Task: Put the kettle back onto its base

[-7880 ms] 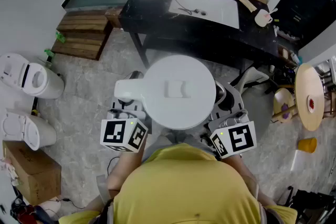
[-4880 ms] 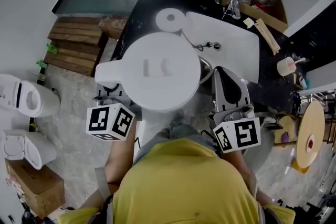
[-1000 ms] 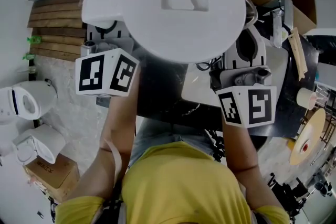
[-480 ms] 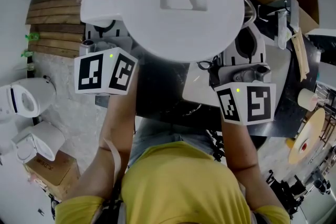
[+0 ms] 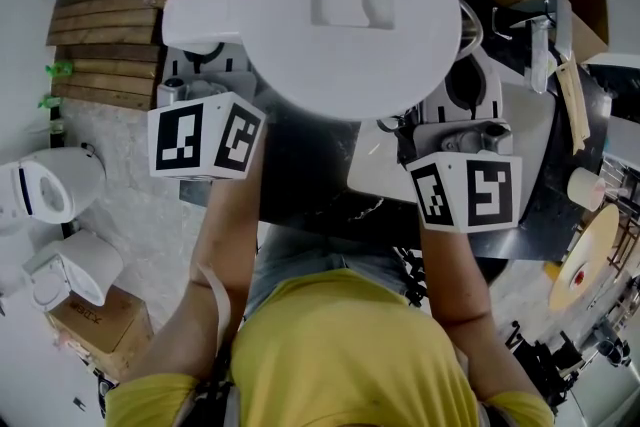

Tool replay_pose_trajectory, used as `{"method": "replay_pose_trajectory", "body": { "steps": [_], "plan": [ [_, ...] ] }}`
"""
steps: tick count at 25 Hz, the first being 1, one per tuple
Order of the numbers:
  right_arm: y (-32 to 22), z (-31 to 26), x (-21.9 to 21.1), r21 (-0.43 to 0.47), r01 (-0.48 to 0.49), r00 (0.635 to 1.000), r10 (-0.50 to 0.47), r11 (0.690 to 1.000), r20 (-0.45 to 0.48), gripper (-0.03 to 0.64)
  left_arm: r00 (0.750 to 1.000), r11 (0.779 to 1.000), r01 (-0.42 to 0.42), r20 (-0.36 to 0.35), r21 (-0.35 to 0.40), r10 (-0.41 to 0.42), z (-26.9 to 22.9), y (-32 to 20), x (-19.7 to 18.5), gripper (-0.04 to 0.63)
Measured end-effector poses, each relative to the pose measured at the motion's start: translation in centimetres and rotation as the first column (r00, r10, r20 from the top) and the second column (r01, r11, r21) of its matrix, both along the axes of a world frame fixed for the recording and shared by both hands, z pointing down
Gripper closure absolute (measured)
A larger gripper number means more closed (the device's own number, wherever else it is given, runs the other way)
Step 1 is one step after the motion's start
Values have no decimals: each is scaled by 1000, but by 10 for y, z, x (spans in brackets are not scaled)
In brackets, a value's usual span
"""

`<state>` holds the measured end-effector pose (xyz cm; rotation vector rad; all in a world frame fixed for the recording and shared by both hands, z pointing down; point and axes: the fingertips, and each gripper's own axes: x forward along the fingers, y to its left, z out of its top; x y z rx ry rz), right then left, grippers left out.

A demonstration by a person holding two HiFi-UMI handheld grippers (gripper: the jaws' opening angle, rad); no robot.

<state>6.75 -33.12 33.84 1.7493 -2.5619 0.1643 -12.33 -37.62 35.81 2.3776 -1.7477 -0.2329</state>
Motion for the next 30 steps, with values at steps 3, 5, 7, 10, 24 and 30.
{"method": "replay_pose_trajectory", "body": {
  "steps": [3,5,7,10,24,30],
  "plan": [
    [0,0,-1,1,-4,1000,4,1000,0,603,1000,1000,-1,-7,-1,1,1,0,-1,557],
    [0,1,0,-2,-6,1000,6,1000,-2,601,1000,1000,-3,-8,-5,3,2,0,0,557],
    [0,4,0,-10,-9,1000,9,1000,-8,601,1000,1000,-4,-5,-11,4,5,0,0,557],
    [1,9,-1,-18,-9,1000,9,1000,-14,601,1000,1000,-2,2,-12,2,10,3,0,557],
    [7,16,-6,-40,3,1000,-3,999,-16,603,998,999,-4,69,42,1,17,5,-3,572],
    [13,12,-6,-40,-7,1000,6,999,-17,601,997,1000,-26,74,10,25,19,6,-1,571]
  ]
}}
